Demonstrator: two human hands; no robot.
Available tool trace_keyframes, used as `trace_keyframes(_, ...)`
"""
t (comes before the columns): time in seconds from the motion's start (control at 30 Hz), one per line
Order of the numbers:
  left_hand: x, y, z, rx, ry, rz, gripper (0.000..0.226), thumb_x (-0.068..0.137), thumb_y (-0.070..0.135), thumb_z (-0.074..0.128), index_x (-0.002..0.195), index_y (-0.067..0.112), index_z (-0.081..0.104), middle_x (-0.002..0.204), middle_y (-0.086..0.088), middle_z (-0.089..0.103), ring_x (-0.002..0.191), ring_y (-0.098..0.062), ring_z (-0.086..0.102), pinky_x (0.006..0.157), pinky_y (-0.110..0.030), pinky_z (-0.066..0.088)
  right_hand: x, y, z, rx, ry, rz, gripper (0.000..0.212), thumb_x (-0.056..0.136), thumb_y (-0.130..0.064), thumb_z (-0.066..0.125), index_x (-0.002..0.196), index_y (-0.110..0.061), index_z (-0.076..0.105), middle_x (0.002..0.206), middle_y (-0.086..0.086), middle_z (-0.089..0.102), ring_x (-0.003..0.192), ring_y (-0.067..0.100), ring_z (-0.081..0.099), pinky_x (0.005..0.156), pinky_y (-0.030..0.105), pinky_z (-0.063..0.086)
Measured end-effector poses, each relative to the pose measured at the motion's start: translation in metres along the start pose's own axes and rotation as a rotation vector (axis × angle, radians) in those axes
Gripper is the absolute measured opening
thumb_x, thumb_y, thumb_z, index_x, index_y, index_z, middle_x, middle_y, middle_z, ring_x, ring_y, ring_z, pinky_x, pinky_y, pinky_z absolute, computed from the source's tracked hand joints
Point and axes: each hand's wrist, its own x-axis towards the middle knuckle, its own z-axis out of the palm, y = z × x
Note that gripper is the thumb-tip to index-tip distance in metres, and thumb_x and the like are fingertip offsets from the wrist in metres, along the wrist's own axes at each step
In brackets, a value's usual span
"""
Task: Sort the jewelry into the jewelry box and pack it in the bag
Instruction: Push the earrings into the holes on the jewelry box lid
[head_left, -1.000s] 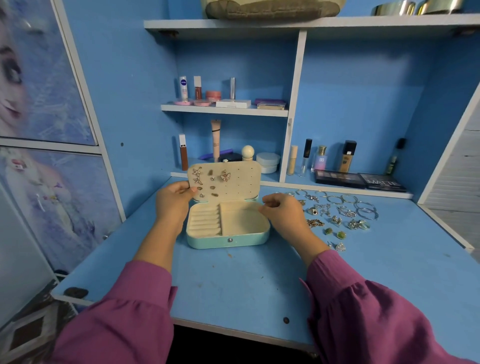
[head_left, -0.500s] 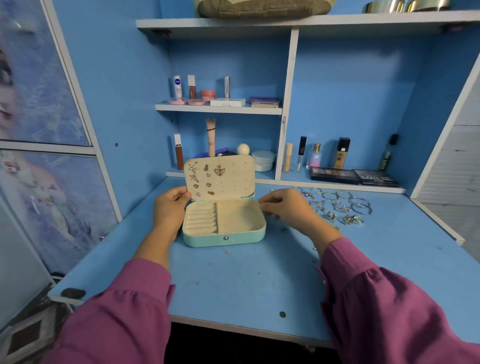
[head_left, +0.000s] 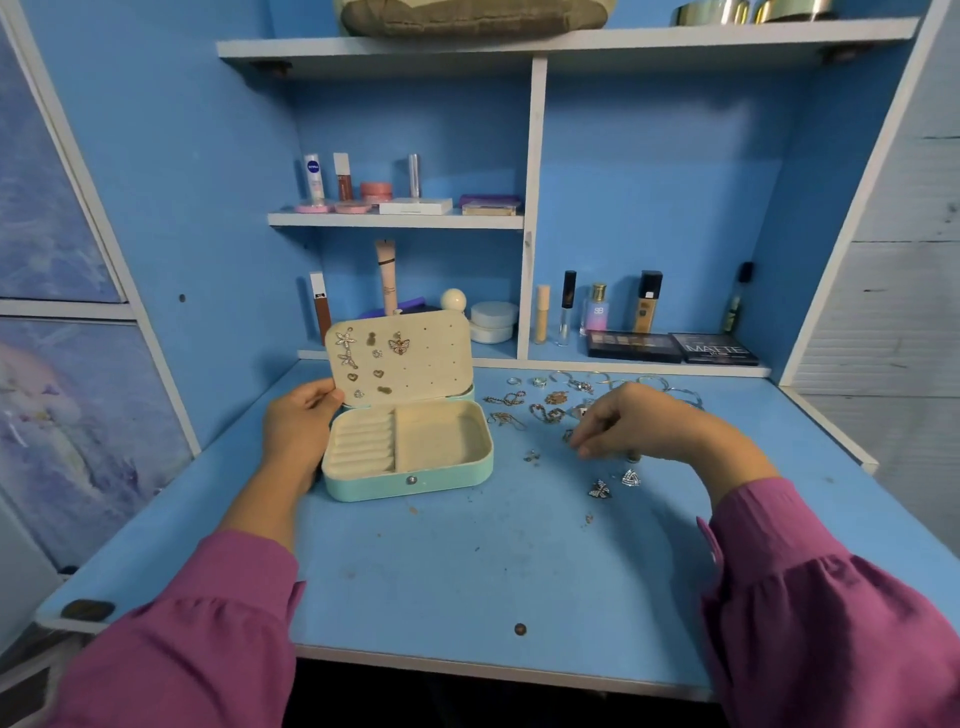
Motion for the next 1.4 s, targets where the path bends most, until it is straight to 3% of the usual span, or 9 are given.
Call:
trace_keyframes(0.2, 0.000, 0.001, 0.001, -0.006, 0.010, -0.004, 0.023, 0.093, 0.008, 0.057, 0.114, 0.009, 0.067, 0.106, 0.000, 0.066, 0.093, -0.013, 0.061, 0.081, -0.026, 0.046, -0.007, 0.006, -0.010, -0.131, -0.057, 0.063, 0.015, 0.074, -0.011, 0.078, 0.083, -0.022, 0.075, 0.073, -0.007, 0.071, 0.069, 0.013, 0.059, 0.054, 0.019, 0.045)
trace_keyframes(0.33, -0.001, 0.003, 0.001, -0.012, 0.012, -0.003, 0.023, 0.093, 0.008, 0.057, 0.114, 0.008, 0.067, 0.104, 0.001, 0.065, 0.092, -0.013, 0.061, 0.080, -0.026, 0.046, -0.007, 0.006, -0.010, -0.176, -0.079, 0.087, 0.016, 0.073, -0.009, 0.079, 0.081, -0.023, 0.075, 0.073, -0.007, 0.070, 0.072, 0.016, 0.064, 0.064, 0.024, 0.054)
trace_keyframes(0.6, -0.001, 0.002, 0.001, -0.037, 0.005, -0.014, 0.024, 0.093, 0.007, 0.057, 0.114, 0.009, 0.067, 0.104, 0.001, 0.067, 0.092, -0.014, 0.063, 0.081, -0.027, 0.048, -0.004, -0.007, 0.002, -0.192, -0.051, 0.016, 0.017, 0.078, -0.010, 0.075, 0.088, -0.023, 0.076, 0.069, -0.018, 0.067, 0.070, 0.003, 0.062, 0.061, 0.015, 0.046)
trace_keyframes(0.73, -0.001, 0.002, 0.001, -0.045, 0.004, -0.017, 0.024, 0.093, 0.007, 0.057, 0.114, 0.009, 0.067, 0.105, 0.000, 0.067, 0.092, -0.014, 0.063, 0.080, -0.027, 0.048, 0.003, -0.012, 0.013, -0.160, 0.001, -0.045, 0.019, 0.077, -0.008, 0.075, 0.091, -0.021, 0.076, 0.080, -0.011, 0.071, 0.077, 0.007, 0.064, 0.068, 0.017, 0.050)
trace_keyframes(0.9, 0.000, 0.001, 0.001, -0.039, 0.005, -0.010, 0.023, 0.093, 0.007, 0.057, 0.113, 0.009, 0.067, 0.104, 0.000, 0.066, 0.092, -0.015, 0.062, 0.083, -0.028, 0.048, 0.014, -0.019, 0.027, -0.135, 0.062, -0.097, 0.020, 0.080, -0.006, 0.073, 0.098, -0.014, 0.075, 0.092, 0.000, 0.071, 0.081, 0.010, 0.061, 0.067, 0.015, 0.046)
trace_keyframes(1.0, 0.001, -0.001, 0.001, -0.022, 0.000, 0.001, 0.023, 0.093, 0.007, 0.057, 0.113, 0.009, 0.067, 0.104, -0.001, 0.067, 0.092, -0.016, 0.062, 0.083, -0.029, 0.048, 0.017, -0.021, 0.032, -0.132, 0.086, -0.128, 0.022, 0.080, -0.005, 0.073, 0.101, -0.011, 0.074, 0.095, 0.000, 0.069, 0.082, 0.008, 0.058, 0.074, 0.016, 0.043)
trace_keyframes(1.17, 0.004, -0.004, 0.000, -0.029, 0.001, -0.011, 0.022, 0.092, 0.008, 0.058, 0.111, 0.011, 0.069, 0.104, -0.001, 0.069, 0.093, -0.016, 0.064, 0.086, -0.032, 0.051, 0.016, -0.015, 0.027, -0.074, 0.105, -0.131, 0.022, 0.081, -0.002, 0.071, 0.101, -0.011, 0.073, 0.078, -0.010, 0.064, 0.063, -0.011, 0.053, 0.058, 0.001, 0.037)
trace_keyframes(1.33, 0.005, -0.005, 0.000, -0.029, 0.000, -0.015, 0.022, 0.092, 0.009, 0.058, 0.110, 0.012, 0.069, 0.104, -0.001, 0.069, 0.093, -0.016, 0.065, 0.086, -0.032, 0.051, 0.012, -0.009, 0.019, -0.106, 0.113, -0.110, 0.022, 0.082, -0.002, 0.070, 0.097, -0.017, 0.074, 0.087, -0.005, 0.069, 0.072, -0.006, 0.057, 0.062, 0.004, 0.045)
trace_keyframes(1.4, 0.004, -0.005, 0.000, -0.031, -0.001, -0.018, 0.022, 0.092, 0.009, 0.058, 0.111, 0.012, 0.069, 0.104, 0.000, 0.069, 0.094, -0.016, 0.065, 0.085, -0.032, 0.051, 0.010, -0.008, 0.017, -0.088, 0.128, -0.096, 0.022, 0.083, 0.000, 0.068, 0.096, -0.016, 0.074, 0.085, -0.002, 0.071, 0.067, -0.004, 0.058, 0.056, 0.007, 0.045)
